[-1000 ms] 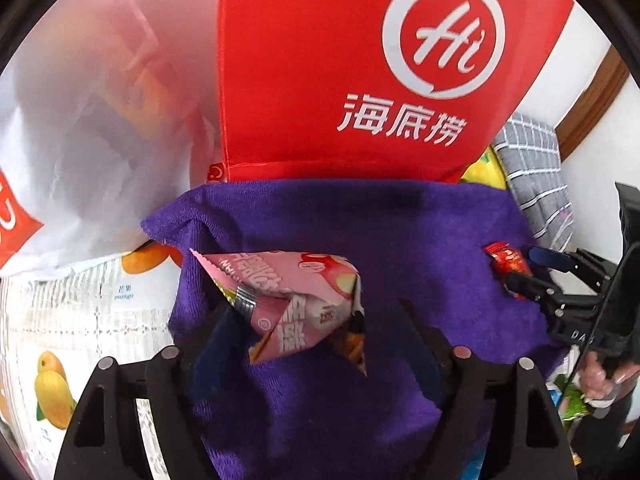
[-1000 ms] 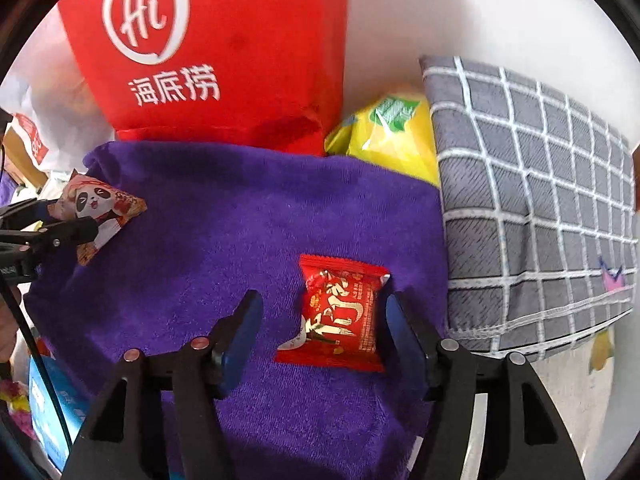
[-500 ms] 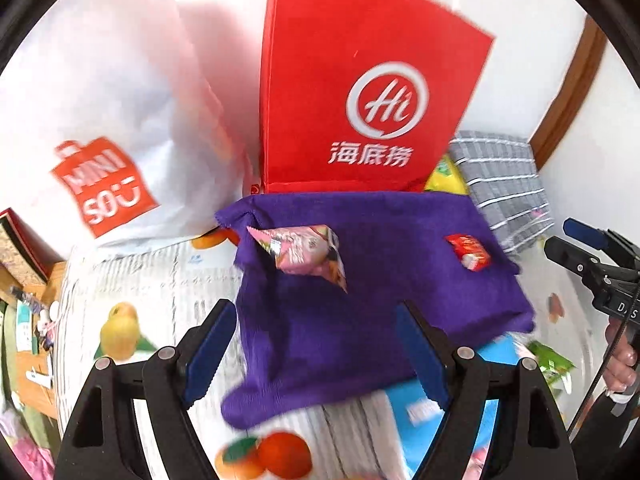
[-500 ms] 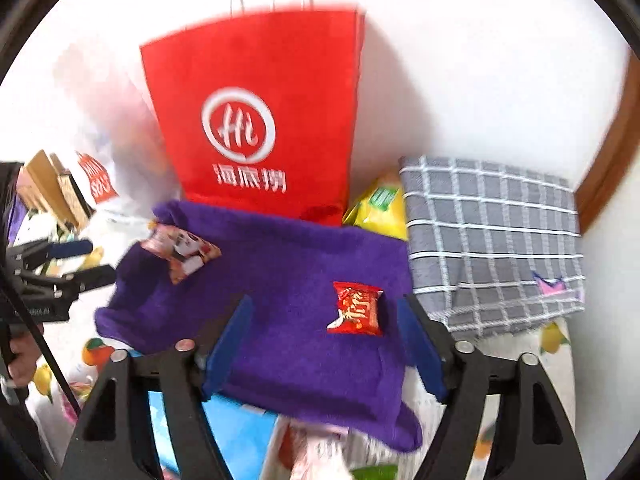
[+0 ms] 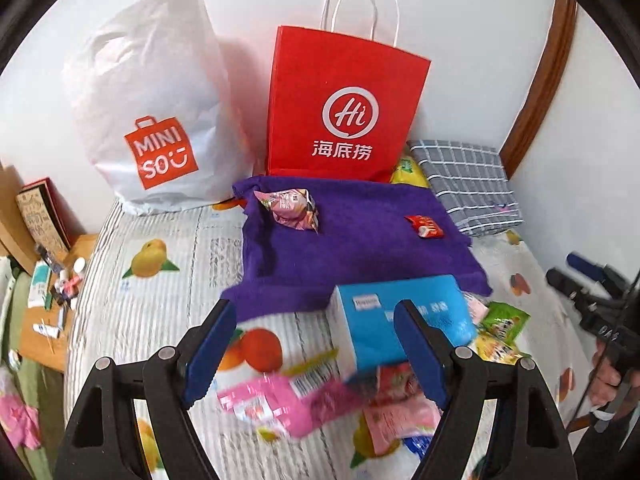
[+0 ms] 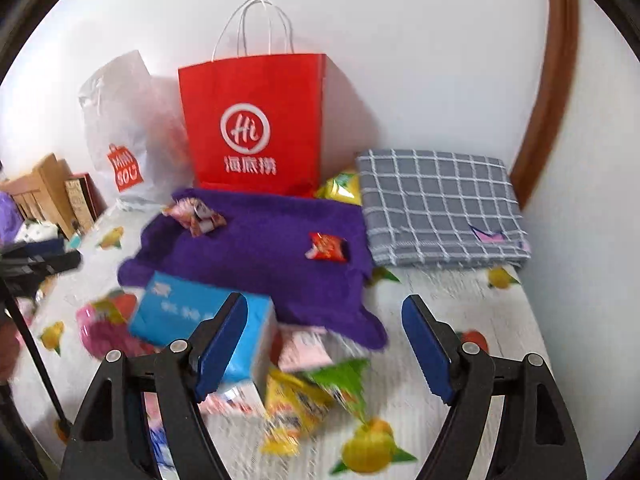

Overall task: Organize snacks
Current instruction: 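Withdraw both grippers from the towel back toward the snack pile, then grasp the green snack packet with the right gripper while the left grasps the pink bag, then carry the green packet onto the purple towel with the right gripper and release, then lower the large pink bag onto the purple towel and open the left gripper, then grasp the yellow chip bag on the bed cover with the right gripper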

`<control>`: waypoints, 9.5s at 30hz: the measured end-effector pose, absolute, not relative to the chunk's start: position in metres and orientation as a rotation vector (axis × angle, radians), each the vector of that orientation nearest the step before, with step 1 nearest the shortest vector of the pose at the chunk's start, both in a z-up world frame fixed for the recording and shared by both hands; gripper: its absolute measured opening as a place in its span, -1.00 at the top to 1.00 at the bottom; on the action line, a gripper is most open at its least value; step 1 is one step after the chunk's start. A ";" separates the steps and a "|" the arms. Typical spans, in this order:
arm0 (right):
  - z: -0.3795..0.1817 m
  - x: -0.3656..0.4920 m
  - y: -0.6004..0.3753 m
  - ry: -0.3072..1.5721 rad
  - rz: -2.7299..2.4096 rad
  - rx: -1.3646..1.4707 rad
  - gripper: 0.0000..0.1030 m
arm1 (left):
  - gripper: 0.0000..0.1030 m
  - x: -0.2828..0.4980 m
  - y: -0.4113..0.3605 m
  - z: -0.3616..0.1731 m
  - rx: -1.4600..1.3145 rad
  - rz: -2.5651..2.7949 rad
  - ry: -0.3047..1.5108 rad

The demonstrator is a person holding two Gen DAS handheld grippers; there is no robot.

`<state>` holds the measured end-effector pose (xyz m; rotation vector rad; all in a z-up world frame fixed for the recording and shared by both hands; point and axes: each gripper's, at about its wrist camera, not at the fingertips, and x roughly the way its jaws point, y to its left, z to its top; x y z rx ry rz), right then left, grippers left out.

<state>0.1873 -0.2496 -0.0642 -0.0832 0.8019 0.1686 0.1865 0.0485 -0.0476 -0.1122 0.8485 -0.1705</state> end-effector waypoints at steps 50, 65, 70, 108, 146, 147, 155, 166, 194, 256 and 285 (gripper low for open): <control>-0.195 0.193 -0.296 0.848 0.207 0.050 0.41 | -0.18 0.173 0.058 -0.172 -0.285 -0.103 0.913; -0.198 0.195 -0.300 0.853 0.216 0.101 0.42 | -0.09 0.163 0.062 -0.161 -0.262 -0.078 0.816; -0.198 0.195 -0.301 0.852 0.215 0.110 0.42 | -0.08 0.156 0.065 -0.154 -0.300 -0.107 0.765; -0.065 0.229 -0.177 0.663 0.322 0.114 0.43 | -0.08 0.202 0.039 -0.077 -0.079 -0.133 0.607; -0.131 0.264 -0.205 0.685 0.241 0.174 0.44 | -0.08 0.220 0.061 -0.105 -0.213 -0.103 0.616; -0.131 0.265 -0.206 0.688 0.238 0.180 0.44 | -0.08 0.221 0.062 -0.105 -0.217 -0.103 0.620; -0.128 0.264 -0.215 0.677 0.228 0.208 0.43 | -0.08 0.225 0.068 -0.109 -0.236 -0.089 0.638; -0.131 0.270 -0.226 0.676 0.196 0.240 0.43 | -0.08 0.233 0.080 -0.114 -0.255 -0.044 0.662; -0.177 0.321 -0.244 0.877 0.183 0.440 0.25 | -0.08 0.238 0.090 -0.122 -0.315 -0.068 0.698; -0.113 0.260 -0.251 0.667 0.319 0.371 -0.08 | -0.64 0.264 0.055 -0.119 -0.270 -0.130 0.816; -0.176 0.148 -0.274 0.879 0.152 0.153 -0.23 | -0.64 0.231 0.052 -0.117 -0.192 -0.005 0.789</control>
